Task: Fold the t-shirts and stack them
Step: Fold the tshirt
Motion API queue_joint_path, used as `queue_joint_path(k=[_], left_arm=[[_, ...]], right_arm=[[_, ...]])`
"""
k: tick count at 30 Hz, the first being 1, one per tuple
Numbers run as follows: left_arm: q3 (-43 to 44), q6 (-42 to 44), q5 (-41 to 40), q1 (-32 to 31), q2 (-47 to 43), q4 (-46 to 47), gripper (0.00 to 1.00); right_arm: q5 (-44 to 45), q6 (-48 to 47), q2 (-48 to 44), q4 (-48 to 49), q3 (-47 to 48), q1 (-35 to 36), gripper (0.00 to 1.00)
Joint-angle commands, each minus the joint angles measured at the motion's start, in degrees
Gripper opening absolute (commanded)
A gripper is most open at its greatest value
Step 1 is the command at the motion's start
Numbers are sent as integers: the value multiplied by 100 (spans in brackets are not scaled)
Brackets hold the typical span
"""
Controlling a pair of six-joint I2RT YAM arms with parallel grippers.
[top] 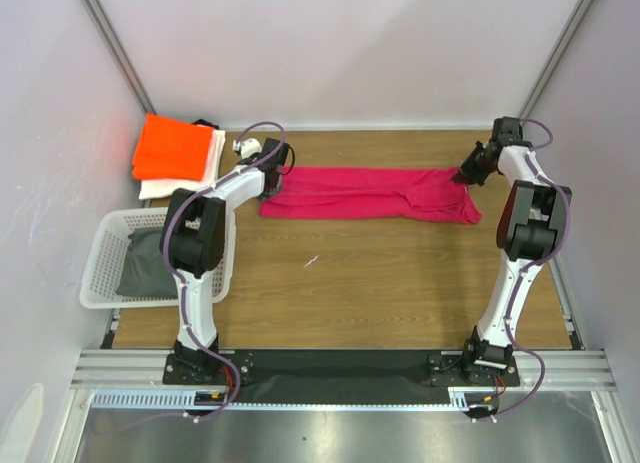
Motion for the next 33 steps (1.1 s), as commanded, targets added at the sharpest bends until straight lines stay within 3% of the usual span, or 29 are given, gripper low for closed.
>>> queue_joint_path(k=[1, 2, 3, 4, 7, 9, 16, 21, 26, 33], left_arm=[[171, 229, -180, 72, -70, 218, 29], [162, 308, -145, 72, -113, 289, 36], [153, 361, -118, 72, -157, 341, 51], [170, 396, -118, 72, -245, 412, 57], [197, 554, -21, 72, -464, 631, 69], [223, 695, 66, 72, -579, 781, 75], [-57, 713, 715, 64, -1141, 834, 81], [-830, 178, 1481, 37, -1511, 1246, 81], [-884, -454, 1850, 11, -1239, 1256, 86], [-516, -1220, 1500, 81, -642, 1054, 88]], right_arm=[[-144, -255, 67, 42, 495, -38, 11], [-136, -290, 50, 34, 557, -38, 20], [-162, -325, 6, 33, 706, -38, 28], [-258, -360, -3, -10, 794, -38, 44], [-486, -431, -12, -168, 1295, -38, 64], [-549, -387, -29, -239, 1558, -38, 69], [-681, -308, -415, -520, 1420, -38, 71], [-646, -185, -1329, -55, -82, -11, 71], [-610, -185, -1629, -63, -628, -29, 72], [-540, -202, -1796, -90, -770, -29, 73]])
